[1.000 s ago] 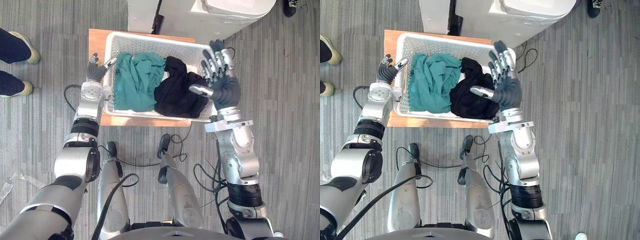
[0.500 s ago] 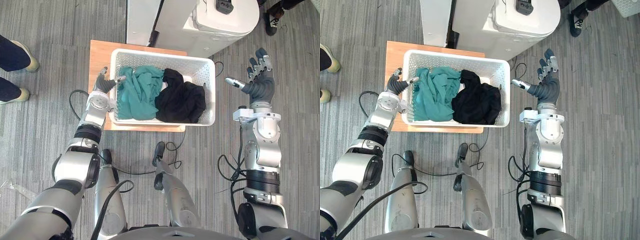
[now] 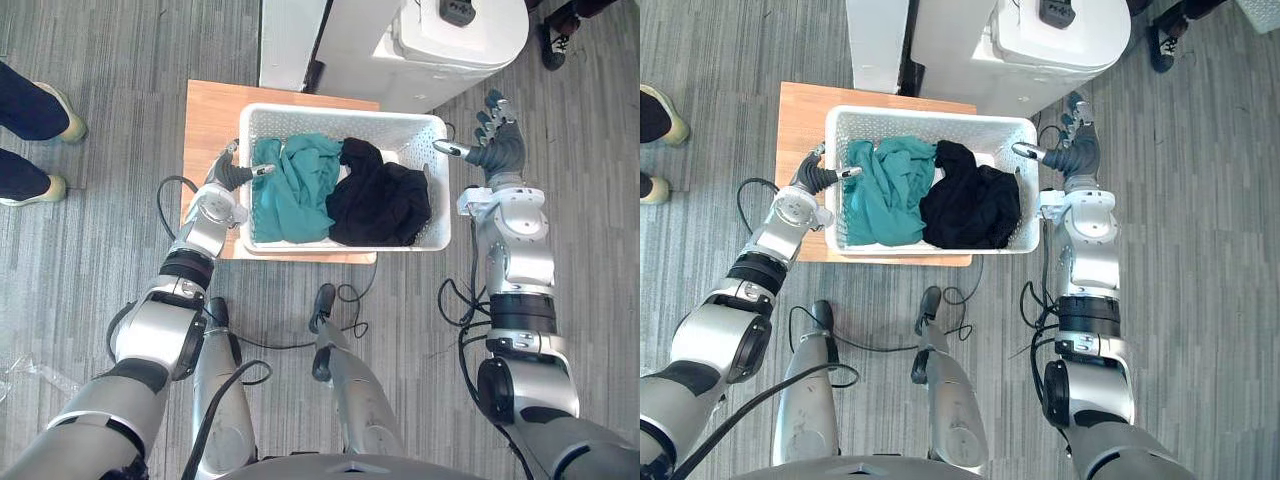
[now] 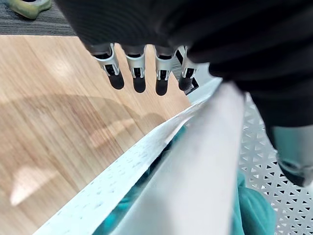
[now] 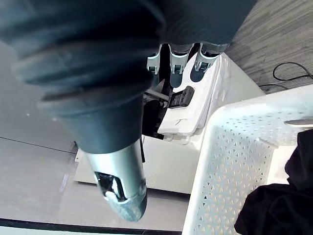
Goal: Pick up the laundry basket with both hands and put the clothes into the washing machine.
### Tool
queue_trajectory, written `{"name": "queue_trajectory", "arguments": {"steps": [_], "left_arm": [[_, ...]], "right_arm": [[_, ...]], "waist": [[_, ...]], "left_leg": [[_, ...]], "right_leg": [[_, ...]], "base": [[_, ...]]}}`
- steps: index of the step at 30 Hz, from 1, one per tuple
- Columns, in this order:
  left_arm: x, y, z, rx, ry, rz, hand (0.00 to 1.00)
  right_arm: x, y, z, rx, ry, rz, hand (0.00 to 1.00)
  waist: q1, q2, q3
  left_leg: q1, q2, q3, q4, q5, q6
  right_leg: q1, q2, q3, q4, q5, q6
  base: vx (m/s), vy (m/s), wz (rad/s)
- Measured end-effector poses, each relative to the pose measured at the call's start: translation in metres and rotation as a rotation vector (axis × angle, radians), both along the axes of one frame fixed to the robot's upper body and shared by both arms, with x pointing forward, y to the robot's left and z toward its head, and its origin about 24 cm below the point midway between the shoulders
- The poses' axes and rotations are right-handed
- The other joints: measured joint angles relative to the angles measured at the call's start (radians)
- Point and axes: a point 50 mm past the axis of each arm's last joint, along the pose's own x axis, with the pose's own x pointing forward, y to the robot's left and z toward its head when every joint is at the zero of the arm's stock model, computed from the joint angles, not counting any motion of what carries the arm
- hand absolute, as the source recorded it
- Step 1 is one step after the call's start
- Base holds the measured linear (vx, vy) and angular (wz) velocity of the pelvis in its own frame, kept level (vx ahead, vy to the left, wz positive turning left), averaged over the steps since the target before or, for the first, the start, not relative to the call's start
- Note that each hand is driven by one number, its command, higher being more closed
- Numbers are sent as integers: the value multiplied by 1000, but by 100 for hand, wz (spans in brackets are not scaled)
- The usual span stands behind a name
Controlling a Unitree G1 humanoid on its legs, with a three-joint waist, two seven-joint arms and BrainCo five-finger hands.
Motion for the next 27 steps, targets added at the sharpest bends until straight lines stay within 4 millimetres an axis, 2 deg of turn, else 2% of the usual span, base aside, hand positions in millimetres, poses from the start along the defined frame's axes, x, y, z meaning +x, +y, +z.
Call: {"name": "queue_trajectory", "arguments": {"steps": [8,10,17,24,27], "left_arm": [[0,-1,0,-2,-3,0,0],[0,-5,4,-9,-20,-11,0],[0,-12,6,-41,-33,-18,0],[0,-12,6,-51,-30,-16,0],[-1,-13,6,-53,-32,-18,0]], "right_arm": [[8,-2,-1,-17,57,-28,0],[6,-10,0,-26,69,-73,0],[2,-27,-1,-29,89,-160,0],[0,-33,-3,-11,95,-174,0],[1,-39,-11,5,130,-189,0]], "waist": [[6,3,-1],[9,10,-5],[12,10,-5],[14,10,-5],[17,10,-5]], "left_leg": [[-1,27,4,-3,3,-6],[-17,33,10,0,7,-11],[-23,39,28,8,5,-11],[-31,46,33,40,-14,-8],[-34,47,34,43,-19,-6]], "right_leg": [[-6,19,-3,-1,0,-1],[-22,22,-5,-1,0,-1],[-32,23,0,0,0,-2],[-32,27,7,1,-3,-1],[-35,27,6,2,-12,3]], "base": [[9,-33,-4],[17,-27,-5],[20,-1,-4],[10,12,-3],[0,0,0]]}}
